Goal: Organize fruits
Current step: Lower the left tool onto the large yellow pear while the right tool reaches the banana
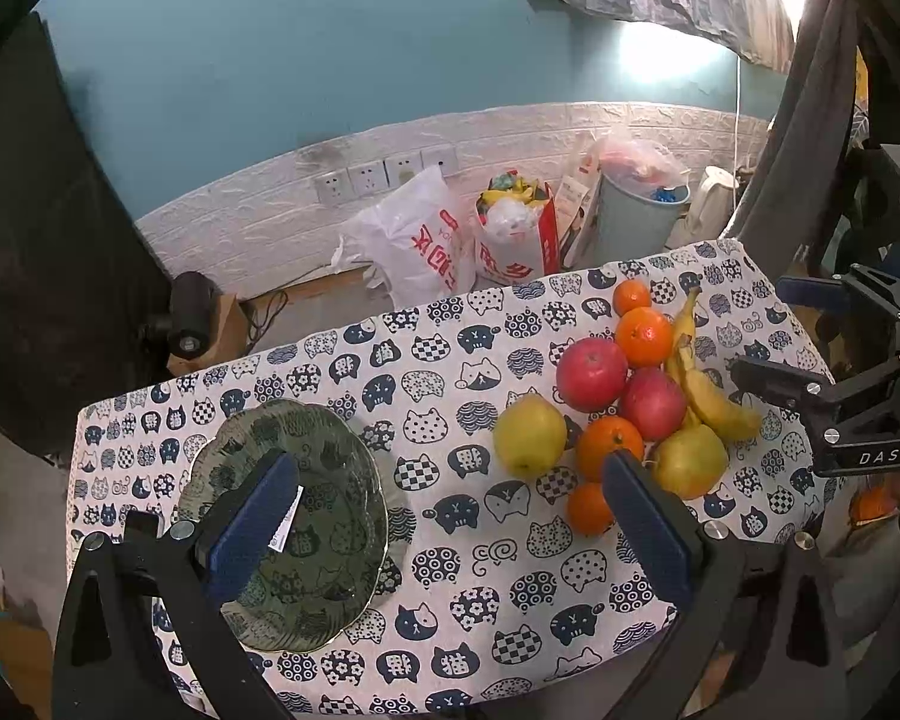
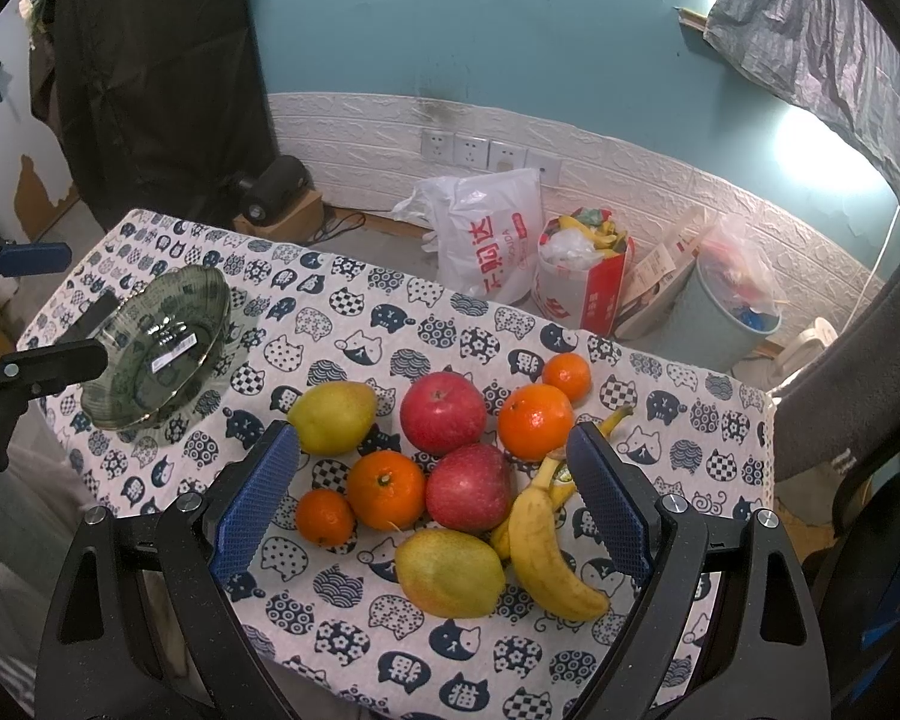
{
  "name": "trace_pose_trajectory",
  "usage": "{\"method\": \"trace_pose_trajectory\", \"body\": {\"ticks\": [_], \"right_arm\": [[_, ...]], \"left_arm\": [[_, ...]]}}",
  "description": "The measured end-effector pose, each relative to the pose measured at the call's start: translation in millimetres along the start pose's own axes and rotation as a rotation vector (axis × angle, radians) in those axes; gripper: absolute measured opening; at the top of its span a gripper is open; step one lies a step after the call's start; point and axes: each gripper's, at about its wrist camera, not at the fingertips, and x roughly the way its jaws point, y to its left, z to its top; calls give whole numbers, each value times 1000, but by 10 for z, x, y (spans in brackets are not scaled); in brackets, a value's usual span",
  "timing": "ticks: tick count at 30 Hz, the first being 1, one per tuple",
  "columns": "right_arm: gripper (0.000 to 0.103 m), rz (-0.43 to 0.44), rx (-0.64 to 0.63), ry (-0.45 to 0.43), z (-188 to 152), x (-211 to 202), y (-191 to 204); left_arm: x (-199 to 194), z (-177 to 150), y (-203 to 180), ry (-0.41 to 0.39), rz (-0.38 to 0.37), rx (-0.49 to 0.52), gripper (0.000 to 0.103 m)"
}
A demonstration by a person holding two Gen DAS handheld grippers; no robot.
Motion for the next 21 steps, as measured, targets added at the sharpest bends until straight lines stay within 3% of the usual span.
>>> {"method": "trace_pose_trajectory", "body": {"ticks": [13, 21], "right_arm": [[89, -11, 3, 12, -52, -23, -117], [89, -48, 25, 35, -41, -11, -348]], "left_arm": [[180, 26, -17, 45, -13, -4, 102], [522, 73, -90, 135, -35, -6, 102]]}}
